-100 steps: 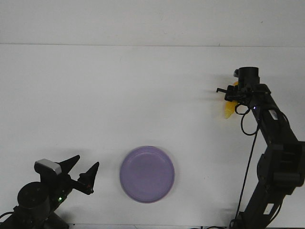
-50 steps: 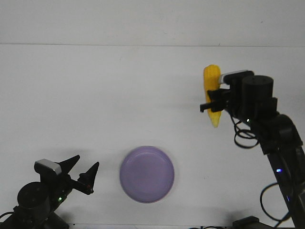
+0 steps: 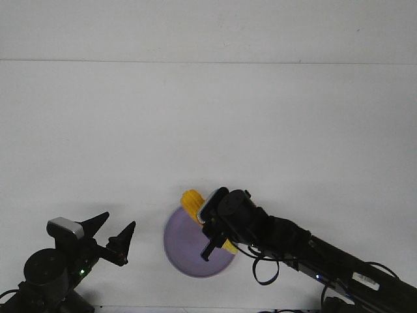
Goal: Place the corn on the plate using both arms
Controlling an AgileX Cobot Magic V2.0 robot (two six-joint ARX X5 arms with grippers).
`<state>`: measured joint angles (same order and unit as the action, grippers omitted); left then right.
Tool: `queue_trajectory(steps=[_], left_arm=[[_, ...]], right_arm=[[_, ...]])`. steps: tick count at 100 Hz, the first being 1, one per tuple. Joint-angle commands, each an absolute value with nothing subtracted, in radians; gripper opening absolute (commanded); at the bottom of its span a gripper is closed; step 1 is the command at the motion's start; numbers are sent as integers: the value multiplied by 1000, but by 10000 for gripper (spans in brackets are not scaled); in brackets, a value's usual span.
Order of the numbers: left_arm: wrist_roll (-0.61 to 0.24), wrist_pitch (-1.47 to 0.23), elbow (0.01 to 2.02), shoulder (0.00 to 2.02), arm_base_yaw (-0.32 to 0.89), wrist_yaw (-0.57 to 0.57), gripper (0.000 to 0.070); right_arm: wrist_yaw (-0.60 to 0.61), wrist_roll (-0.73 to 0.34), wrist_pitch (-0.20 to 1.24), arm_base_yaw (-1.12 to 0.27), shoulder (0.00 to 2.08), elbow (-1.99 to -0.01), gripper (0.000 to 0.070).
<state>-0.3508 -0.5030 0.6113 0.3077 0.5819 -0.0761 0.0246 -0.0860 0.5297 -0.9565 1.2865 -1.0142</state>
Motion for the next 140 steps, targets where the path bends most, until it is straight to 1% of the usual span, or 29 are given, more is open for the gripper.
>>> queue_trajectory(steps=[1,20,25,27,30,38,40,43,63,83,91,105,115,126,140], left_arm=[[-349,-496,613,313,588,-80,531],[-349,-496,613,313,588,-83,531],[-349,-497,613,313,588,-82,531],[-350,-496,613,313,588,-83,531],[-350,-497,613,313,588,-83,531],[-350,-498,613,313,588,-82,531],[-350,-498,613,313,588,-82,531],[-350,-498,613,313,588,-82,531],[-349,-497,613,313,588,-83,532],[-348,-497,613,313,588,-83,532],[-344,-496,613,313,588,-83,532],[-344,-496,613,312,588,-83,532],[-340,-495,613,312,588,-83,532],[-340,-493,613,312,588,-83,532],[-332,-492,613,312,588,-83,531]], right_arm=[[7,-125,492,-986,1323,-993,59],[-78,-126,446,-1042,1412,-966,70],[-76,-127,430,-1044,1431,-966,100],[-75,-127,427,-1044,1438,-966,128],[-72,-127,419,-1044,1448,-966,190],[-67,-130,416,-1044,1461,-966,444],[-67,-131,417,-1044,1461,-966,493],[-67,-131,417,-1044,1461,-967,527],[-49,-124,422,-1032,1425,-979,528],[-65,-70,453,-988,1283,-1041,527],[-121,-45,453,-965,1181,-1059,527],[-295,-9,452,-928,970,-1060,526],[-367,-6,498,-897,831,-1056,526],[-383,-7,579,-863,708,-1022,526],[-382,-19,635,-847,604,-941,526]])
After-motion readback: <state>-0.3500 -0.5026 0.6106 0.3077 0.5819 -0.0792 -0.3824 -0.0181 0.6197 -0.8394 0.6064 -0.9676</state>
